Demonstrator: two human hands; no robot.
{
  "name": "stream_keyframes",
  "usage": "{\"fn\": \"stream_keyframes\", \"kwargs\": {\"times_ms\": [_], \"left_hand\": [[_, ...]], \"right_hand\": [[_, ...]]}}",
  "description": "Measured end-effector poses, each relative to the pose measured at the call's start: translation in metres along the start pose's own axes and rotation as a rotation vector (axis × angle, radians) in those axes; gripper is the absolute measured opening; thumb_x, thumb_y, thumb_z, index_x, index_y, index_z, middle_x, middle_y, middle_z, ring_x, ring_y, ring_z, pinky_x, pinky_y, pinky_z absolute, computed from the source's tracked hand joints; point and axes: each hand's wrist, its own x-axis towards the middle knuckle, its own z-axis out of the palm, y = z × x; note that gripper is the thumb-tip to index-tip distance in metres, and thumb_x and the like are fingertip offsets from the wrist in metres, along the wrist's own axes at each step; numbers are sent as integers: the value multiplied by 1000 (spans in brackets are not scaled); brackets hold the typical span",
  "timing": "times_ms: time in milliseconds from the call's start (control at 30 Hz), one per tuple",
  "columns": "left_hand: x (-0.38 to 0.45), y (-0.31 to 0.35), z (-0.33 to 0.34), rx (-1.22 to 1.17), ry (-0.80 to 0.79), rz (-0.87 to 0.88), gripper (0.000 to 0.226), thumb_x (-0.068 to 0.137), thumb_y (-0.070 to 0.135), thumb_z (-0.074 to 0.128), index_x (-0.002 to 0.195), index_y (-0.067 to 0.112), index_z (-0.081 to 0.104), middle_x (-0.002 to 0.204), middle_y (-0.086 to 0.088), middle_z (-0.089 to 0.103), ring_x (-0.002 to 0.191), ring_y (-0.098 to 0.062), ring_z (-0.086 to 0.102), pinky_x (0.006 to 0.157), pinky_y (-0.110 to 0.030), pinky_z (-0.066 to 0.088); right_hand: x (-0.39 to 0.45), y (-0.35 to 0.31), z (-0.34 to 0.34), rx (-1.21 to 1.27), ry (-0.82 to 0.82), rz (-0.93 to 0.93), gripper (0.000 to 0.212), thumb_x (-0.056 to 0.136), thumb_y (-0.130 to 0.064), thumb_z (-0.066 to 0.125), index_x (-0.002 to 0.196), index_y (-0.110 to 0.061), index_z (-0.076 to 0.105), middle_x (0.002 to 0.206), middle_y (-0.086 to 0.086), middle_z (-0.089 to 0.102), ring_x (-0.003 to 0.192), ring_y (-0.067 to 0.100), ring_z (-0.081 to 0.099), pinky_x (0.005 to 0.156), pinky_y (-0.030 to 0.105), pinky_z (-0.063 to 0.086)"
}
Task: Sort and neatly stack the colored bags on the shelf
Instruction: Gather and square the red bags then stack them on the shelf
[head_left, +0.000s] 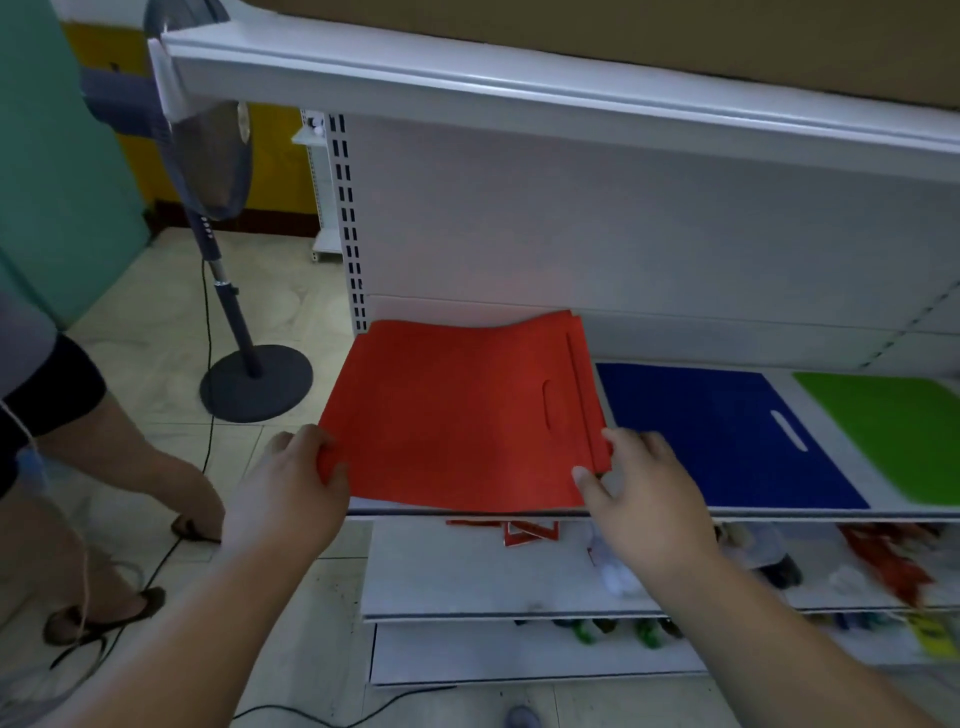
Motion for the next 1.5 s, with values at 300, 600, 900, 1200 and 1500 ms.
{"fn": "stream_keyframes", "kwargs": {"times_ms": [300,600,900,1200,1500], "left_hand": [[0,3,-5,-96,41,-70,28,91,18,53,116,26,62,115,0,63,80,-14,50,65,-28,38],[-30,5,-8,-370,-157,-196,25,84,9,58,89,33,59,86,4,66,68,-19,63,55,-29,49],[-85,94,35,-265,101,-43,24,96,27,55,118,32,65,95,4,70,76,-19,60,59,-27,39],[-151,367,154,-414,37,302,29,96,29,57,124,34,65,102,4,74,74,-15,62,63,-24,41],[-205,592,259,-448,-163,525,31,98,32,54,128,38,62,104,0,74,78,-17,63,68,-29,41]], "right_hand": [[-18,-4,5,-87,-91,-141,54,96,-55,39,143,-27,39,124,-3,62,95,19,63,78,36,52],[-1,8,8,505,-288,68,52,89,-26,68,131,-47,44,118,-12,64,95,0,64,87,29,55],[-14,87,-53,-2,303,-233,41,98,-34,52,139,-28,51,42,-5,41,36,13,41,35,32,40],[-60,342,-191,-112,541,124,46,93,-29,59,139,-25,53,61,10,65,50,30,58,48,32,46],[-92,559,-275,-114,555,452,47,98,-39,47,145,-32,43,95,8,73,74,28,66,64,41,55]]}}
